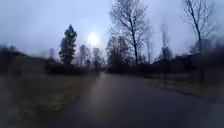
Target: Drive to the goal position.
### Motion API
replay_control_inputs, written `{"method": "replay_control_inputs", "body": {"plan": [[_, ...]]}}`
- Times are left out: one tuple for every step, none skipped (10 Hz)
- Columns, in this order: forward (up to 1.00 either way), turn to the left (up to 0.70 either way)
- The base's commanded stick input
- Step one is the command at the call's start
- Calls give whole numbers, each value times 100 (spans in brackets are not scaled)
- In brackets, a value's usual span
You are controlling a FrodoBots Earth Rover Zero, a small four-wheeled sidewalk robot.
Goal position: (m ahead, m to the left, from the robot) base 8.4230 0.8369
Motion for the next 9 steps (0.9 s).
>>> {"method": "replay_control_inputs", "body": {"plan": [[45,0],[45,0],[45,0],[45,0],[45,0],[45,0],[45,0],[45,0],[45,0]]}}
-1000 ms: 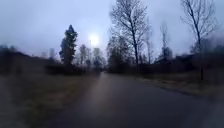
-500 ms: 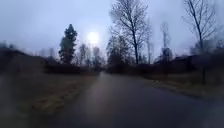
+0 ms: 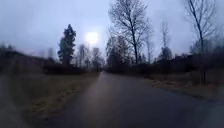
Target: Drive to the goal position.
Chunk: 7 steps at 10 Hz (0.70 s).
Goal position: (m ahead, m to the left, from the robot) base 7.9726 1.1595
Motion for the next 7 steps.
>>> {"method": "replay_control_inputs", "body": {"plan": [[45,0],[45,0],[45,0],[45,0],[45,0],[45,0],[45,0]]}}
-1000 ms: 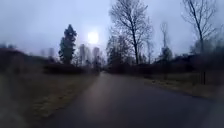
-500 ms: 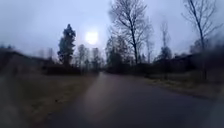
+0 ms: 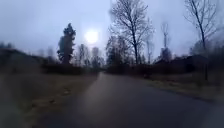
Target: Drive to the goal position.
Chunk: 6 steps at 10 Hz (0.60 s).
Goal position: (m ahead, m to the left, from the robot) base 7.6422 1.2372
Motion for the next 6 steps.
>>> {"method": "replay_control_inputs", "body": {"plan": [[45,0],[45,0],[45,0],[45,0],[45,0],[45,0]]}}
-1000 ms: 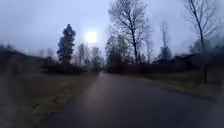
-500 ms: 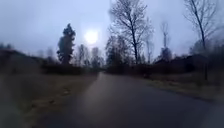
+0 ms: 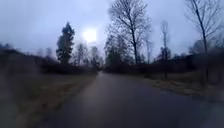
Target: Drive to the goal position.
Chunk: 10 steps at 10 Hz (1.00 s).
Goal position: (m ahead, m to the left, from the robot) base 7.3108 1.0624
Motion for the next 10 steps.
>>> {"method": "replay_control_inputs", "body": {"plan": [[45,0],[45,0],[45,0],[45,0],[45,0],[45,0],[45,0],[45,0],[45,0],[45,0]]}}
